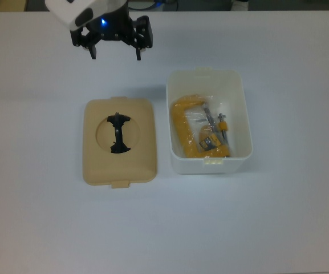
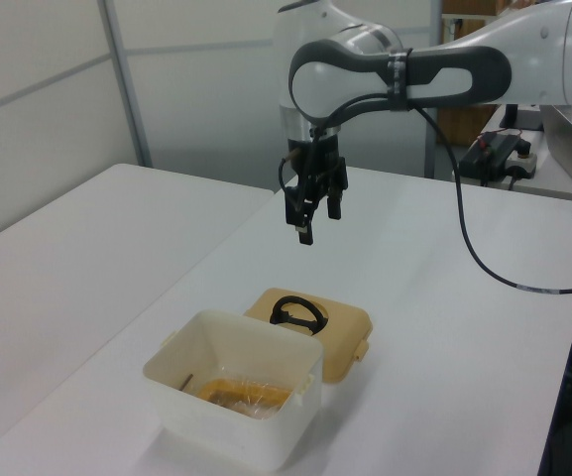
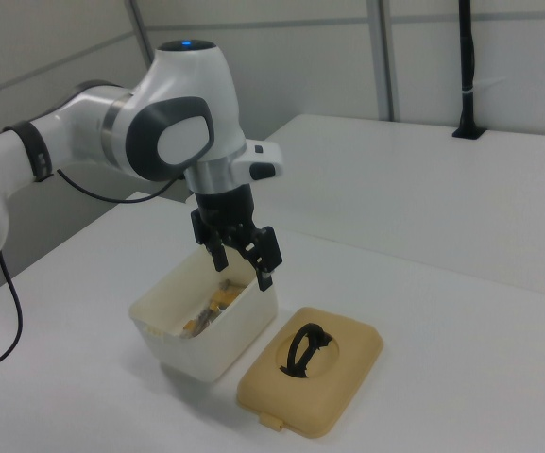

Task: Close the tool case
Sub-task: 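Lower the gripper onto the black handle of the tan lid and grasp it, then lift the tan lid by its handle off the table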

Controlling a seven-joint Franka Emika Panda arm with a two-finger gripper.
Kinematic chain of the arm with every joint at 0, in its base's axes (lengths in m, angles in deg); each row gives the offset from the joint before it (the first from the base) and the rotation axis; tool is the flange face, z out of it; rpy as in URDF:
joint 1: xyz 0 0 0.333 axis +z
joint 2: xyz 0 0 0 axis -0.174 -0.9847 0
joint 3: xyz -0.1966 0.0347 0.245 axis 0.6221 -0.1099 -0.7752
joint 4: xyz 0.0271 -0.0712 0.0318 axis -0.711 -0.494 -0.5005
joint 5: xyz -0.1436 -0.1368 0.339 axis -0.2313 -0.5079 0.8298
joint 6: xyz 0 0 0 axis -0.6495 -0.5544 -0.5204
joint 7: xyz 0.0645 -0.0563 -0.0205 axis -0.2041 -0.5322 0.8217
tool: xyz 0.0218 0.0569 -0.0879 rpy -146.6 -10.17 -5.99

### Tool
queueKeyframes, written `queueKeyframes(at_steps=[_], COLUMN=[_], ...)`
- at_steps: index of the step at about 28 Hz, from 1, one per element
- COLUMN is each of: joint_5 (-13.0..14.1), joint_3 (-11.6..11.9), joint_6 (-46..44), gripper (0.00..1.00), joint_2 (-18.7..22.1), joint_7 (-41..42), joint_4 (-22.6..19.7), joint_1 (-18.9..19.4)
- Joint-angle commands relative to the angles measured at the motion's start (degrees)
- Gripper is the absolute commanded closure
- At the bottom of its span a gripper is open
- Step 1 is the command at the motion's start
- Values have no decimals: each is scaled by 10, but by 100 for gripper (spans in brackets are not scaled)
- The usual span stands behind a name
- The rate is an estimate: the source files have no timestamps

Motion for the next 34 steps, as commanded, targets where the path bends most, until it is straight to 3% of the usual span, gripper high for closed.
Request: queueKeyframes(at_steps=[1,12,25,33,34], joint_5=[-5,-6,-9,-20,-20], joint_3=[5,10,10,9,9], joint_6=[18,130,214,218,218], gripper=[0,0,0,53,64], joint_2=[-3,-49,-116,-125,-128], joint_7=[32,58,47,48,48], joint_4=[-21,-61,-66,-67,-67], joint_1=[0,0,5,5,6])
